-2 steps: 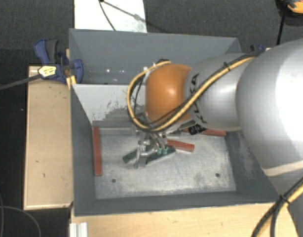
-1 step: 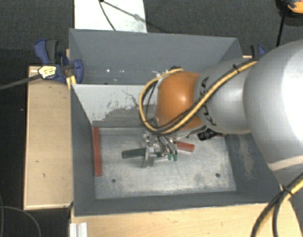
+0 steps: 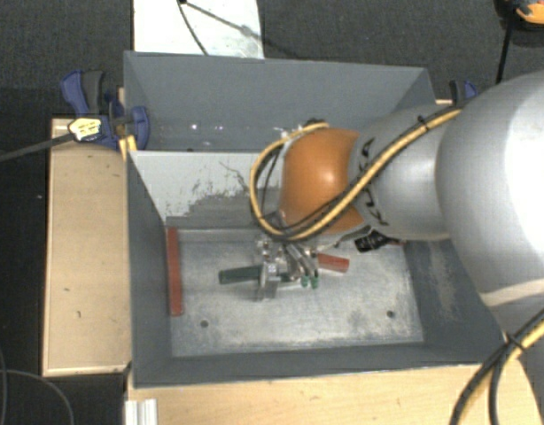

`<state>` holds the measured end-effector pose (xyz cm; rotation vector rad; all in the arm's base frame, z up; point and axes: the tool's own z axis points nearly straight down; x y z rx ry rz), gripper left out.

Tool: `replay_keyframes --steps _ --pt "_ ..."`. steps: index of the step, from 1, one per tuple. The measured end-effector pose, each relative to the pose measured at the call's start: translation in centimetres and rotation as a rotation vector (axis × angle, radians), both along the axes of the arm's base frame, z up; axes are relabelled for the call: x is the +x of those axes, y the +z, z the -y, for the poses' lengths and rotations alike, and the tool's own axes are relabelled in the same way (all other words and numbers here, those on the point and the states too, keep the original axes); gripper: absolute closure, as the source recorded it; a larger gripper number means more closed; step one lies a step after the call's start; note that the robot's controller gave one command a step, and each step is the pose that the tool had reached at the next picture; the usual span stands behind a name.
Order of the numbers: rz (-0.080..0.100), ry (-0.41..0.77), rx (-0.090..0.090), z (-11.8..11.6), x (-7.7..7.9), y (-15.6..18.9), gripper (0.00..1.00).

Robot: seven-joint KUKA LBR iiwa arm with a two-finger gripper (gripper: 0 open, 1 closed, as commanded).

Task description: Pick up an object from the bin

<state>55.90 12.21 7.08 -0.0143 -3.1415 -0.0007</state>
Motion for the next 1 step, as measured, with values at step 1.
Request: replay_keyframes --steps 1 --pt "0.003 0.018 0.001 0.07 0.25 13.06 1.00"
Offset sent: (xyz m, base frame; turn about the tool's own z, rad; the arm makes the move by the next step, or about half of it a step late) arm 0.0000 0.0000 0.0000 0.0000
